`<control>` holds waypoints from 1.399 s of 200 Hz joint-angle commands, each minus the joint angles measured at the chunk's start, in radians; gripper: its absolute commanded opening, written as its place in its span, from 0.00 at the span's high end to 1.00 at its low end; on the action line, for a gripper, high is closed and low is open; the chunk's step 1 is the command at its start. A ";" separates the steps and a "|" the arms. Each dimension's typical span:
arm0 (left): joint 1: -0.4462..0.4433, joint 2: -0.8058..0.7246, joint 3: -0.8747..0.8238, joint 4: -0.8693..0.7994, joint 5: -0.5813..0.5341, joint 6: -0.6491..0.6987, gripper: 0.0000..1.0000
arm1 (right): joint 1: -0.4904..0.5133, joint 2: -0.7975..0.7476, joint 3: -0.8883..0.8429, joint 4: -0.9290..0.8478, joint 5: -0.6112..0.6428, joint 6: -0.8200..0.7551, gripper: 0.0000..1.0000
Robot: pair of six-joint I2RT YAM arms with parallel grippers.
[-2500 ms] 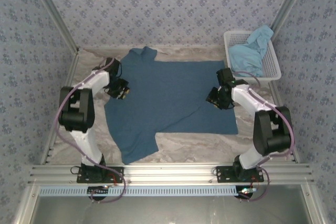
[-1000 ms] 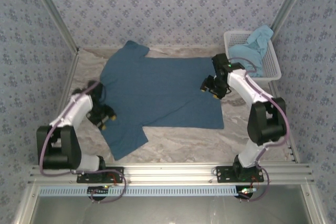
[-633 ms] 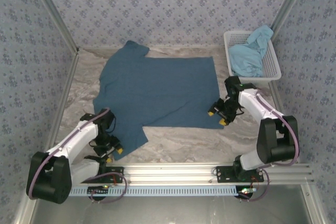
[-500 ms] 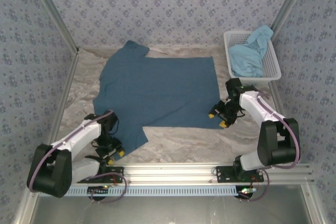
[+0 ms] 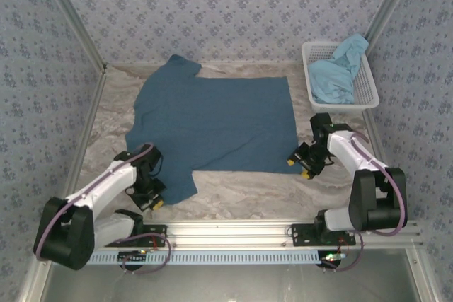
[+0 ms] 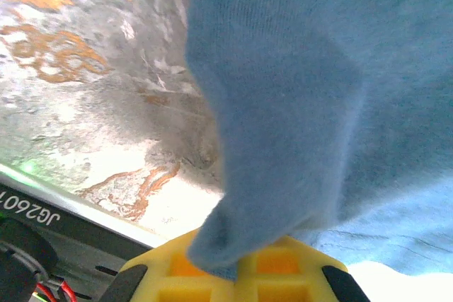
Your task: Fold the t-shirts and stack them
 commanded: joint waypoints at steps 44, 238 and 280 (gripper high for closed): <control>-0.005 -0.121 0.048 -0.147 -0.028 -0.048 1.00 | -0.026 0.076 -0.027 0.110 0.044 0.064 0.57; -0.055 -0.222 0.058 -0.289 0.019 -0.093 1.00 | -0.011 0.051 -0.071 0.130 0.134 0.066 1.00; -0.150 -0.241 0.134 -0.308 -0.013 -0.129 1.00 | 0.024 -0.080 -0.086 -0.047 0.140 0.064 1.00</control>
